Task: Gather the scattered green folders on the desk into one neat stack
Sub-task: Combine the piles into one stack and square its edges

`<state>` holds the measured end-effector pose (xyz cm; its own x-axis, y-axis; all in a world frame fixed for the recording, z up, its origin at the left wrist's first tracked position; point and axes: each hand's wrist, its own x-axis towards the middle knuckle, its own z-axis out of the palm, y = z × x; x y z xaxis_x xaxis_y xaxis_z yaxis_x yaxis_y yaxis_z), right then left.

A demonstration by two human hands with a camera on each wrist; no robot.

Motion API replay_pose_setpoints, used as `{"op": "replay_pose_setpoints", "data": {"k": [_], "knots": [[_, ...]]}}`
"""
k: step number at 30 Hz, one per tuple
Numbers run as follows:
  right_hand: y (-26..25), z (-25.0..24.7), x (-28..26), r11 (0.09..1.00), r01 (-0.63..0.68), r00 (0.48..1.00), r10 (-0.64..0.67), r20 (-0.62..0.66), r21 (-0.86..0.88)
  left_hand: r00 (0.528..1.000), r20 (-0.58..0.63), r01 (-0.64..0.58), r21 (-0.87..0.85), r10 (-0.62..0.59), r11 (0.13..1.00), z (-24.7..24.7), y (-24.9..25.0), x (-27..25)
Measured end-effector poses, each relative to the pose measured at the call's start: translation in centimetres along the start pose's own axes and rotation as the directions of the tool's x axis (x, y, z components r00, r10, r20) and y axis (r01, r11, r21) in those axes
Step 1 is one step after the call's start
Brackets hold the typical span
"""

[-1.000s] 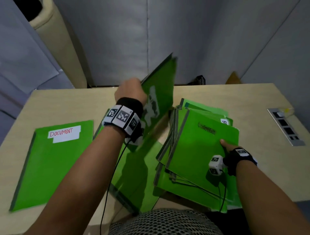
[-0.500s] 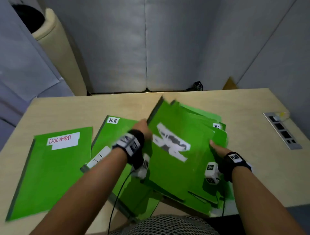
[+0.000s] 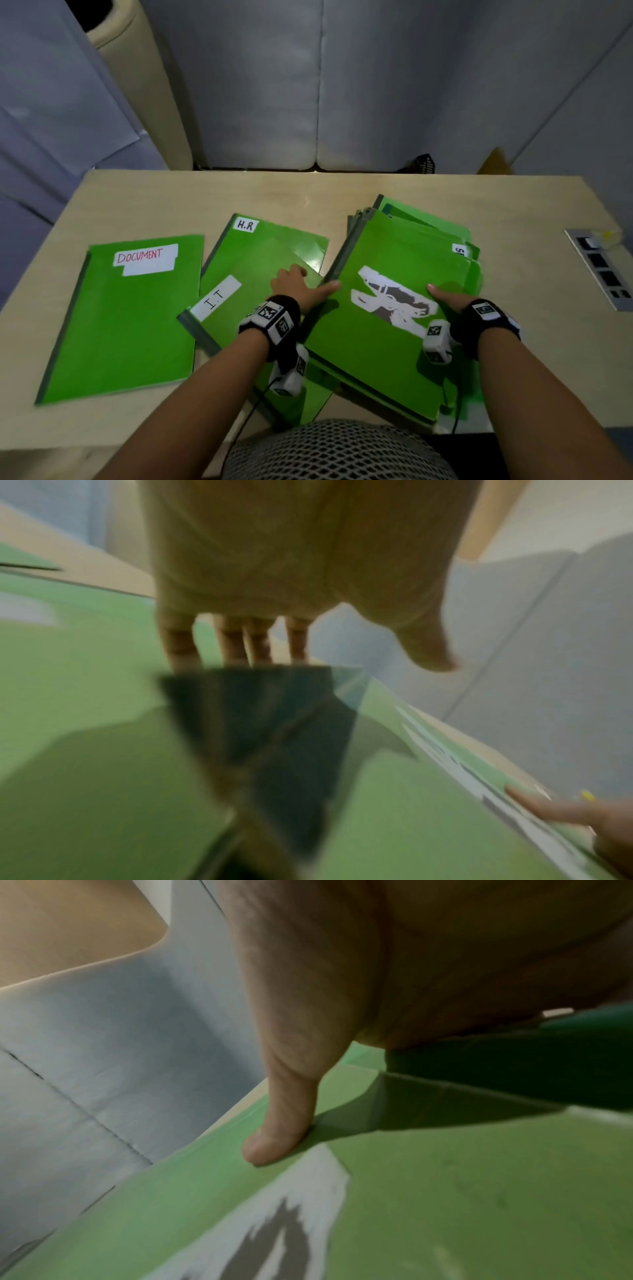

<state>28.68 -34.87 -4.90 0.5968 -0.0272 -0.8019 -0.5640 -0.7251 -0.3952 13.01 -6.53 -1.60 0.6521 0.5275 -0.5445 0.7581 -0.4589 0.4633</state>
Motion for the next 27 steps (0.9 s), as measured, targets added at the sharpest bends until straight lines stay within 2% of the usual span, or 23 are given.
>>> {"op": "replay_pose_setpoints", "data": {"k": [2,4,5,8,12,16,18,19,21,22,23,24,25,26,27], "knots": [[-0.3,-0.1,-0.5,1.0,-0.026,1.0,0.026,0.008,-0.004,0.976,-0.101,0.195,0.0,-0.194,0.981,-1.1,-2.1,-0.1],[-0.6,0.0,-1.3,0.999,-0.052,0.998,0.052,-0.023,-0.005,0.941,-0.036,0.339,0.056,-0.337,0.939,-1.3,-4.5,-0.2],[-0.6,0.1,-1.6,0.999,-0.043,0.999,0.043,-0.024,-0.008,0.935,0.011,0.352,0.092,-0.355,0.931,-1.0,-5.4,-0.3],[-0.4,0.6,-1.8,0.999,-0.038,0.999,0.038,-0.021,-0.003,0.953,0.036,0.291,0.168,-0.301,0.942,0.5,-6.6,-0.3],[-0.2,0.7,-2.0,0.999,-0.023,0.997,0.025,-0.071,0.032,0.979,0.035,0.188,0.247,-0.203,0.951,-0.3,-6.3,1.3],[-0.2,0.6,-1.9,0.999,-0.049,0.997,0.048,-0.065,-0.004,0.988,0.143,0.017,0.317,-0.066,0.948,-2.4,-6.7,4.1],[-0.2,0.6,-2.1,0.998,-0.045,0.996,0.041,-0.074,-0.052,0.985,0.167,-0.076,0.227,0.038,0.971,-3.7,-7.0,4.3],[-0.2,0.5,-2.3,0.997,-0.047,0.996,0.043,-0.083,-0.054,0.986,0.134,-0.116,0.13,0.098,0.985,-4.4,-7.3,4.2],[-0.3,0.4,-2.2,0.996,-0.062,0.995,0.057,-0.077,-0.069,0.987,-0.077,-0.148,-0.087,0.142,0.985,-5.2,-8.4,3.7],[-0.2,0.4,-2.0,0.995,-0.06,0.995,0.053,-0.085,-0.076,0.969,-0.229,-0.126,-0.149,0.089,0.981,-5.3,-9.1,3.6],[-0.1,0.3,-1.8,0.995,-0.06,0.996,0.055,-0.073,-0.074,0.933,-0.359,-0.05,-0.182,-0.019,0.982,-5.3,-9.9,3.5],[-0.1,0.4,-1.3,0.995,-0.046,0.998,0.042,-0.051,-0.087,0.893,-0.424,0.069,-0.205,-0.152,0.976,-5.4,-10.4,3.5],[0.0,0.3,-1.0,0.995,-0.022,0.999,0.019,-0.037,-0.098,0.865,-0.423,0.194,-0.211,-0.268,0.958,-5.4,-10.8,3.4],[0.0,0.2,-1.1,0.994,-0.012,0.999,0.008,-0.039,-0.107,0.859,-0.391,0.285,-0.172,-0.331,0.943,-5.4,-10.9,3.5],[0.1,0.2,-1.2,0.998,-0.018,0.998,0.015,-0.058,-0.059,0.87,-0.356,0.324,-0.11,-0.341,0.94,-5.5,-10.8,3.5]]}}
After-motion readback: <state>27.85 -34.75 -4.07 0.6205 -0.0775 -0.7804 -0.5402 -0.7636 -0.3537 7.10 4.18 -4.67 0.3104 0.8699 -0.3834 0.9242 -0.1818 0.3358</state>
